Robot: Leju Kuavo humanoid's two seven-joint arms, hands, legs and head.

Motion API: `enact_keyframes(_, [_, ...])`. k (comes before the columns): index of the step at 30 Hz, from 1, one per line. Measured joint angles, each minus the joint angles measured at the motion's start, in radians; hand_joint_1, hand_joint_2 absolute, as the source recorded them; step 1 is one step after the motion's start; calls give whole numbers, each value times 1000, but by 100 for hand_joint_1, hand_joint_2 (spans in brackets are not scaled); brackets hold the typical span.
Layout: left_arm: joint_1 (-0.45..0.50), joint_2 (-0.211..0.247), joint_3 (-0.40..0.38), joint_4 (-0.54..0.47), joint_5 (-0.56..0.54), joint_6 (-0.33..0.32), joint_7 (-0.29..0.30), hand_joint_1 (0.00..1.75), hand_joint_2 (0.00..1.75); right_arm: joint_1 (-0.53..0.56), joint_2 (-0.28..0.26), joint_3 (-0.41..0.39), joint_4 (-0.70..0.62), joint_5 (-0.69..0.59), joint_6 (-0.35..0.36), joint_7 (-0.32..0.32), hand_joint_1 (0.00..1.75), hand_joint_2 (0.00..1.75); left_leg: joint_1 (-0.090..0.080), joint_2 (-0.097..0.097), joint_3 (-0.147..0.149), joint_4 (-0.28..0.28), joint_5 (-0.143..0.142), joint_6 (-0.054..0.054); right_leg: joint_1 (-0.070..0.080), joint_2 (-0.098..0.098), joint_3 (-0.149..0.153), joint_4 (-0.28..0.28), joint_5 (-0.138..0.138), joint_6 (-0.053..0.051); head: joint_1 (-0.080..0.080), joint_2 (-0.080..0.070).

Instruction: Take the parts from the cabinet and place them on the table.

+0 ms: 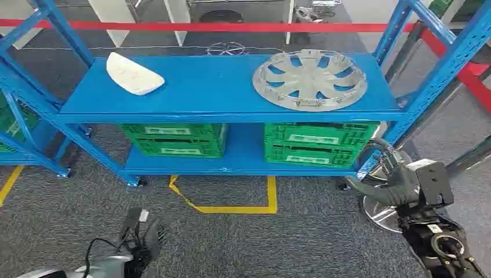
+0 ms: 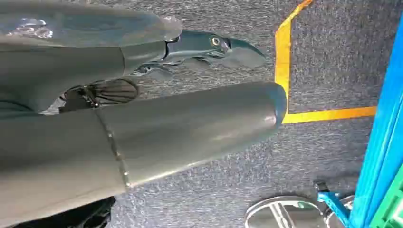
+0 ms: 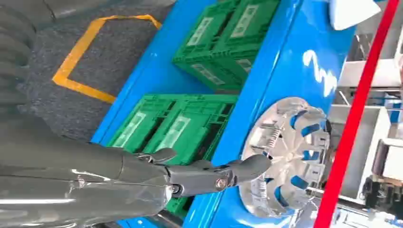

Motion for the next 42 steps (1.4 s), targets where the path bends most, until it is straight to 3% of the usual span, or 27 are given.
enact_keyframes(9, [6, 6, 0, 0, 0, 0, -1, 0, 0, -1, 0, 0, 0, -5, -10, -5, 0, 175, 0, 0, 0, 1, -1, 0, -1, 0, 0, -1, 0, 0, 0, 0])
enact_keyframes(15, [11, 15, 3, 0, 10, 0, -5, 0, 0, -2, 0, 6, 0, -6, -11, -5, 0, 175, -2, 0, -6, 13, -8, 12, -3, -1, 1, -2, 1, 8, -2, 0])
enact_keyframes(18, [13, 19, 3, 0, 14, -2, -16, 0, 0, -6, 0, 9, -4, -6, -15, -3, 0, 175, -4, 0, -5, 4, -7, 22, -2, -2, 6, -11, 3, 20, -2, 0])
enact_keyframes(19, [15, 18, 3, 0, 16, -3, -18, 0, 0, -7, -2, 9, -8, -6, -18, -3, 0, 175, 9, 3, 12, -16, 0, 28, -5, 1, -2, -2, -4, 23, -1, 0])
enact_keyframes(20, [15, 19, 3, 0, 17, -4, -20, 0, 0, -11, -3, 8, -9, -6, -22, -3, 0, 175, 10, 3, 19, -21, -1, 32, -3, 6, -17, 38, -30, 23, 3, 0])
enact_keyframes(23, [15, 19, 3, 0, 19, -6, -20, 0, 0, -7, -4, 11, -12, -6, -26, 0, 0, 175, 9, 4, 27, -21, -8, 38, -4, 11, -138, 284, -121, 29, 7, 0])
enact_keyframes(24, [17, 19, 3, 0, 19, -6, -20, 0, 0, -5, -8, 11, -12, -6, -29, 0, 0, 175, 10, 2, 31, -21, -11, 36, -4, 11, -164, 323, -124, 31, 10, 0])
enact_keyframes(25, [21, 19, 3, 0, 19, -6, -20, 0, 0, -4, -9, 11, -12, -6, -29, 1, 0, 175, 11, 0, 38, -20, -16, 33, -6, 11, -166, 310, -100, 33, 10, 0])
enact_keyframes(26, [24, 18, 3, 0, 19, -6, -20, 0, 0, -4, -10, 11, -12, -6, -29, 1, 0, 175, 13, -1, 46, -20, -23, 28, -8, 10, -143, 250, -55, 34, 10, 0])
enact_keyframes(28, [25, 17, 3, 0, 19, -6, -20, 0, 0, -5, -10, 11, -14, -6, -30, 1, 0, 175, 18, -2, 68, -15, -41, 16, -15, 1, -60, 60, 54, 37, 10, 0])
enact_keyframes(29, [25, 21, 3, 0, 19, -6, -20, 0, 0, -5, -10, 11, -13, -6, -30, 1, 0, 175, 14, -4, 66, -16, -47, 7, -10, -8, -48, 41, 29, 39, 13, 0])
enact_keyframes(30, [22, 20, 3, 0, 20, -6, -21, 0, 0, -7, -10, 13, -17, -6, -30, 2, 0, 175, 10, -4, 60, -2, -52, -1, -5, -4, -28, 16, 21, 30, 22, 0])
enact_keyframes(31, [22, 22, 3, 0, 20, -6, -21, 0, 0, -3, -10, 13, -19, -6, -31, 4, 0, 175, 8, -3, 55, -4, -51, -5, -4, -2, -36, 26, 13, 15, 16, 0])
enact_keyframes(33, [24, 21, 3, 0, 21, -5, -22, 0, 0, -1, -10, 13, -22, -3, -32, 5, 0, 175, 13, 6, 62, -7, -58, -17, 1, 10, -36, 27, 4, 0, 7, 0])
enact_keyframes(34, [24, 20, 3, -1, 21, -5, -22, 0, 0, 0, -10, 12, -29, -3, -33, 7, 0, 175, 16, 5, 70, -6, -70, -25, -5, 15, -20, 22, 0, -8, 4, 0])
enact_keyframes(35, [22, 20, 3, -1, 21, -6, -24, 0, 0, -2, -11, 9, -33, -2, -34, 5, 0, 175, 17, -14, 62, 31, -83, -26, -5, 16, -10, 20, -5, -15, 1, 0])
enact_keyframes(36, [21, 20, 3, -1, 21, -5, -24, 0, 0, -10, -11, 8, -34, -2, -36, 7, 0, 175, 17, -27, 16, 111, -108, -25, -4, 18, -5, 20, -10, -22, 0, 0])
enact_keyframes(38, [23, 21, 3, -1, 20, -6, -24, 0, 0, -10, -11, 10, -36, -2, -34, 8, 0, 175, 15, -38, -120, 310, -162, -24, 1, 27, 4, 20, -22, -29, -10, 0])
enact_keyframes(39, [26, 21, 3, -1, 20, -5, -24, 0, 0, -8, -11, 11, -36, -2, -33, 10, 0, 175, 14, -39, -168, 363, -162, -22, 4, 32, 10, 20, -28, -31, -11, 0])
enact_keyframes(40, [30, 22, 3, -1, 20, -5, -24, 0, 0, -6, -11, 11, -36, -2, -34, 11, 0, 175, 12, -40, -192, 366, -136, -17, 6, 39, 18, 20, -34, -31, -12, 0])
enact_keyframes(41, [33, 23, 3, -1, 21, -3, -24, 0, 0, -6, -11, 11, -36, -2, -34, 13, 0, 175, 9, -41, -190, 324, -88, -11, 7, 44, 29, 20, -41, -31, -13, 0])
enact_keyframes(42, [32, 25, 3, -1, 21, -3, -24, 0, 0, -6, -11, 11, -37, -2, -34, 15, 0, 175, 5, -42, -167, 240, -23, -2, 7, 49, 41, 19, -49, -30, -14, 0])
